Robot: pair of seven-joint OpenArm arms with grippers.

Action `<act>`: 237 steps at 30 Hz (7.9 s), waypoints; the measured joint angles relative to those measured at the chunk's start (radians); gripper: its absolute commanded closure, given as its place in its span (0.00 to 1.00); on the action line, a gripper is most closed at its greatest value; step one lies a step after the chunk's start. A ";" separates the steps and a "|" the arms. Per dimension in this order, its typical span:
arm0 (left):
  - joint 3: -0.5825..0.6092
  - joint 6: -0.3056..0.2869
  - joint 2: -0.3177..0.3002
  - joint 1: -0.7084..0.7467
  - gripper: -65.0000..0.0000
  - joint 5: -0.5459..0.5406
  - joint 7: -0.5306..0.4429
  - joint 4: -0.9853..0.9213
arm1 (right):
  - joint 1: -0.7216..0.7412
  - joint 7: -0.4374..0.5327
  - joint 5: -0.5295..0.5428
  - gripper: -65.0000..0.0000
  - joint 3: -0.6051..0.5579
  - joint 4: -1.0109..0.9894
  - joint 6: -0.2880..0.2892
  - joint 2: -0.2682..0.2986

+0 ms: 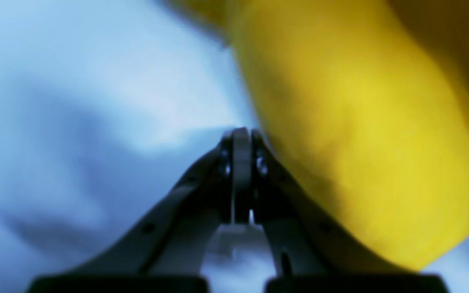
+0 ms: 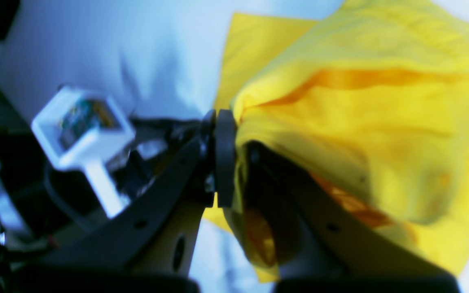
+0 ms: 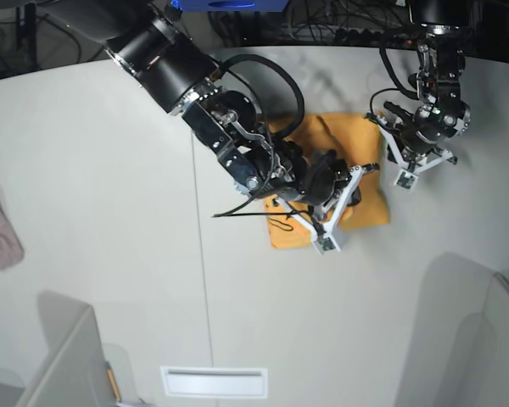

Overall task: Fold the T-shirt properly
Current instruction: 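Lift the strip end with the right gripper and fold it over onto the left half, then press and smooth the folded bundle with the right gripper, then withdraw the right gripper and move the left gripper to the bundle edge, then grasp the bundle edge with the left gripper and drag it toward the table center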

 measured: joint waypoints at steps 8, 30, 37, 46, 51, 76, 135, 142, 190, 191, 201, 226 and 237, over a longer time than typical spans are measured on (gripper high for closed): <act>-0.130 -0.001 0.010 0.013 1.00 0.015 0.023 -0.004 | 0.011 0.046 0.000 1.00 0.001 -0.056 0.000 -0.001; -0.452 -0.115 0.011 0.047 1.00 0.012 0.133 0.103 | 0.048 0.092 0.141 1.00 -0.091 -0.100 -0.003 -0.005; -0.519 -0.114 0.011 0.049 1.00 0.016 0.135 0.102 | 0.048 0.178 0.143 0.60 -0.091 -0.154 -0.002 -0.003; -0.529 -0.114 0.010 0.050 1.00 0.016 0.136 0.101 | 0.048 0.204 0.143 0.46 -0.091 -0.170 -0.003 -0.005; -0.529 -0.114 0.008 0.049 1.00 0.016 0.135 0.101 | 0.067 0.210 0.141 0.46 -0.124 -0.170 -0.005 -0.002; -0.532 -0.117 0.002 -0.005 1.00 0.016 0.134 0.100 | 0.234 0.169 0.130 0.42 -0.479 0.113 0.103 -0.004; -0.658 -0.117 0.011 0.042 1.00 0.016 0.140 0.163 | 0.103 0.029 -0.119 1.00 -0.154 -0.115 0.095 0.224; -0.658 -0.117 0.011 0.042 1.00 0.016 0.139 0.163 | 0.048 0.016 -0.130 1.00 -0.155 -0.074 0.094 0.210; -0.657 -0.118 -0.065 0.043 1.00 0.016 0.139 0.174 | 0.047 -0.046 -0.123 1.00 -0.312 0.027 0.095 0.062; -0.656 -0.117 -0.054 0.042 1.00 0.016 0.138 0.177 | 0.042 -0.047 -0.124 1.00 -0.312 0.020 0.094 0.062; -0.553 -0.193 0.058 0.058 1.00 -0.304 0.320 0.264 | -0.065 -0.031 -0.142 1.00 -0.024 0.054 0.080 0.207; -0.565 -0.189 0.153 -0.055 0.00 -0.725 0.386 -0.019 | -0.297 -0.048 -0.126 1.00 0.021 0.343 0.095 0.298; -0.443 0.002 0.146 -0.142 0.00 -0.741 0.360 -0.180 | -0.378 -0.041 -0.131 1.00 0.168 0.343 0.094 0.296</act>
